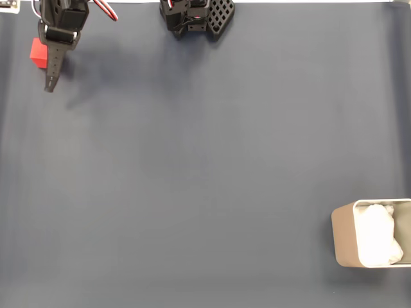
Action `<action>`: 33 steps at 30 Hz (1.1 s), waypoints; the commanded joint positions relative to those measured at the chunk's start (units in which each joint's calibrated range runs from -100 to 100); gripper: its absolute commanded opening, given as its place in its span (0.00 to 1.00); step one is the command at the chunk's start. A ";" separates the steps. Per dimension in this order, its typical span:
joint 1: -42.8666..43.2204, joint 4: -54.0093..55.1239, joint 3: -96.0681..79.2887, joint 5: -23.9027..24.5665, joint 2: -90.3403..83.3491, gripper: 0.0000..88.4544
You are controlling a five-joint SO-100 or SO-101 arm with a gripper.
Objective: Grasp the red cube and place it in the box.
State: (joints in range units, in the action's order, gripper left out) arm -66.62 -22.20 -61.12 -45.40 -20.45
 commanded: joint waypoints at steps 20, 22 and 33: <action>0.99 1.79 1.72 -2.05 0.00 0.05; 0.99 1.70 1.72 -2.25 0.00 0.04; 1.21 1.62 1.91 -2.69 -0.52 0.03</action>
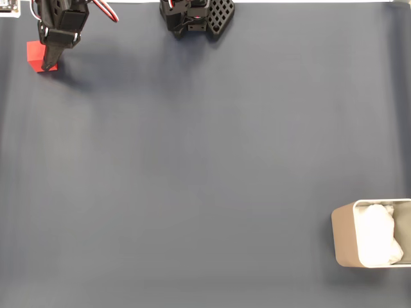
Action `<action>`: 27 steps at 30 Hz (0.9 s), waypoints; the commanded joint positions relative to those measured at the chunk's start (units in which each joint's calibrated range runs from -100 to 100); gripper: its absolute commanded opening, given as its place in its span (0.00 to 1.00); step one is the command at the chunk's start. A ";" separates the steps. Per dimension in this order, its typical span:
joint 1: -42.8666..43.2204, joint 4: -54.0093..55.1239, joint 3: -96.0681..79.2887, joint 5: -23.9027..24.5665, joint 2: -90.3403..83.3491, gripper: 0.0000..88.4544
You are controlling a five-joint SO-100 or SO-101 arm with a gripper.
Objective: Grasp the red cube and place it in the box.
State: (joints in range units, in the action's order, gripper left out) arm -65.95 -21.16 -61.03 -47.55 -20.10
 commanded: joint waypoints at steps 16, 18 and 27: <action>11.19 -17.53 19.42 -0.44 -7.11 0.00; 13.25 -19.99 22.53 -0.39 -7.11 0.00; 25.18 -28.59 36.12 -1.71 -6.67 0.00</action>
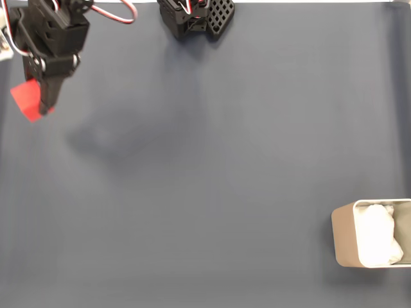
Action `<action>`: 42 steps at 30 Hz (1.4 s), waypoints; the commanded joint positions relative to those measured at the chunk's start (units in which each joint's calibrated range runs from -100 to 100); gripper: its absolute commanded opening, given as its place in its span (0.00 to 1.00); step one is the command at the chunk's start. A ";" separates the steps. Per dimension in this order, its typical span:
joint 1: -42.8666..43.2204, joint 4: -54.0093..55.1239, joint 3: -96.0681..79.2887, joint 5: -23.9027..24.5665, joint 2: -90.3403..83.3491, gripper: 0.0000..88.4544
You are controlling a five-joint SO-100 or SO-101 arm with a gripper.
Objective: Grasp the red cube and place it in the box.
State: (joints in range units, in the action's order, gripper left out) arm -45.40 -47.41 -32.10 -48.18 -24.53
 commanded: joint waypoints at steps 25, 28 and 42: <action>46.89 -5.37 17.86 -3.52 -4.24 0.00; 51.01 -5.37 19.42 -3.76 -3.54 0.00; 63.23 -3.41 33.38 -4.74 8.07 0.00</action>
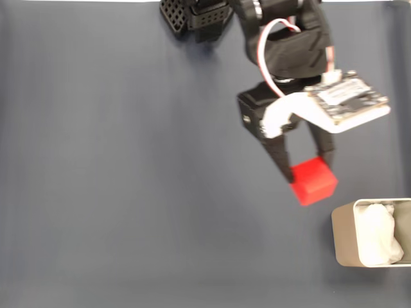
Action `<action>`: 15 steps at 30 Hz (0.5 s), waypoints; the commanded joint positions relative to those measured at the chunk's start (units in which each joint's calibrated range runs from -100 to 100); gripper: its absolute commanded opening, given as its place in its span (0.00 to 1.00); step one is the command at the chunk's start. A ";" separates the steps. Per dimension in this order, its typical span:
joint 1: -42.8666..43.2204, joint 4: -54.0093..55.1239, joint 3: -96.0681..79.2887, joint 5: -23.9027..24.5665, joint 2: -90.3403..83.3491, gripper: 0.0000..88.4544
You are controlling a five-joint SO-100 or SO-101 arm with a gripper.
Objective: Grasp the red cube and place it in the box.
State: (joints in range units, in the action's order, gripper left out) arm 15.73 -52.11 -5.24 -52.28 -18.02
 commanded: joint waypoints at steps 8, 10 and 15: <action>5.79 1.86 16.28 -1.51 10.91 0.00; 6.15 2.19 18.47 -1.56 13.25 0.00; 7.07 2.76 23.31 -1.42 18.37 0.00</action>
State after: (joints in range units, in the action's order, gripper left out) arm 21.81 -50.84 12.12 -53.46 -1.00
